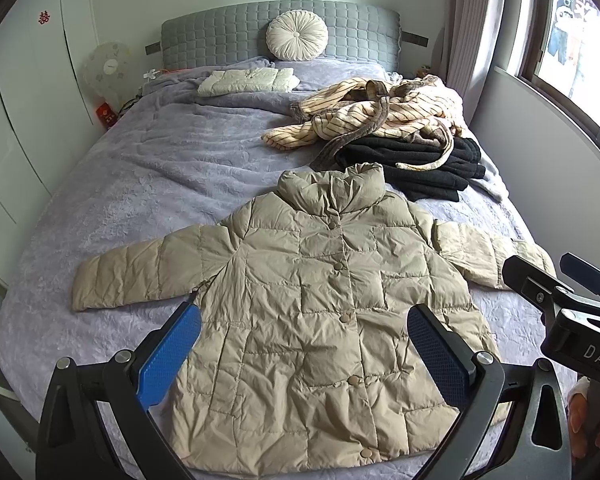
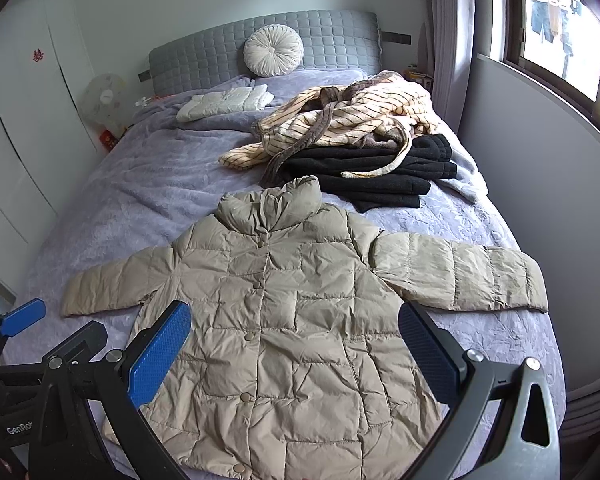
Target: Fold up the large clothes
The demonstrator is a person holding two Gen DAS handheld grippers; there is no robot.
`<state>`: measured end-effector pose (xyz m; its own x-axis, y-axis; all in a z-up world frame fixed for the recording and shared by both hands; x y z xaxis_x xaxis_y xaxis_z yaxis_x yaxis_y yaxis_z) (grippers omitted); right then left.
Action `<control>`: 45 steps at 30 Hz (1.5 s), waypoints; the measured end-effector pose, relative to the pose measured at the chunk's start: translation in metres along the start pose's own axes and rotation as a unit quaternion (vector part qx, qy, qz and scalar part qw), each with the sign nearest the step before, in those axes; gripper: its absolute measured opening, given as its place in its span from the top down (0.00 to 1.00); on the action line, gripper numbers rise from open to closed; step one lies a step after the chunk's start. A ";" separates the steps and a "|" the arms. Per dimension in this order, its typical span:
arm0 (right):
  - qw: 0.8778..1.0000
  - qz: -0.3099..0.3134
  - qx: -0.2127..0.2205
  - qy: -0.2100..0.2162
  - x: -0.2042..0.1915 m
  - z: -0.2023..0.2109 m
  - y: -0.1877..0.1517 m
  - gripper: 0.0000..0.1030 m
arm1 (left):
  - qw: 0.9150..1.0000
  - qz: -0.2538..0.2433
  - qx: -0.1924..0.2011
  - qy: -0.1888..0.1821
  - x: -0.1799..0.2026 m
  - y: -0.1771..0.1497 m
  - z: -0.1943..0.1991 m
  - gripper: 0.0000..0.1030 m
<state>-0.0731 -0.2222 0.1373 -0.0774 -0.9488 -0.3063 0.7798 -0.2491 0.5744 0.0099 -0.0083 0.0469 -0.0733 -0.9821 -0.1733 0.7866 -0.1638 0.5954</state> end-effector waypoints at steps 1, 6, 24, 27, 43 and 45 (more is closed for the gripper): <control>1.000 0.000 0.000 0.000 0.000 0.000 0.000 0.00 | 1.000 0.000 0.000 0.000 -0.001 0.001 -0.001 0.00; 1.000 -0.001 0.000 0.000 -0.001 -0.001 -0.001 0.00 | 1.000 0.003 -0.003 0.005 0.006 -0.002 0.004 0.00; 0.999 -0.022 -0.031 0.001 0.003 -0.014 -0.008 0.00 | 0.999 0.006 -0.029 0.024 0.001 -0.001 -0.016 0.00; 0.999 -0.026 -0.035 0.001 0.003 -0.015 -0.008 0.00 | 0.999 0.007 -0.035 0.025 -0.001 0.003 -0.022 0.00; 0.998 -0.046 -0.051 -0.003 0.009 -0.021 -0.007 0.00 | 0.999 0.008 -0.039 0.028 0.005 -0.023 -0.020 0.00; 0.997 -0.050 -0.054 0.004 0.011 -0.022 -0.008 0.00 | 0.999 0.007 -0.039 0.028 0.005 -0.024 -0.021 0.00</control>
<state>-0.0661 -0.2263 0.1129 -0.1529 -0.9185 -0.3646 0.8307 -0.3193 0.4560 0.0037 -0.0078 0.0157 -0.0282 -0.9772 -0.2102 0.8332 -0.1392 0.5351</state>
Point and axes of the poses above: each gripper's, at about its wrist camera, not at the fingertips, and z roughly against the way its jaws point, x to its right, y to its top, the point moved 1 cm from there along -z, roughly the way its jaws point, and after that the axes turned 14 degrees about y, right-handed, at the moved point
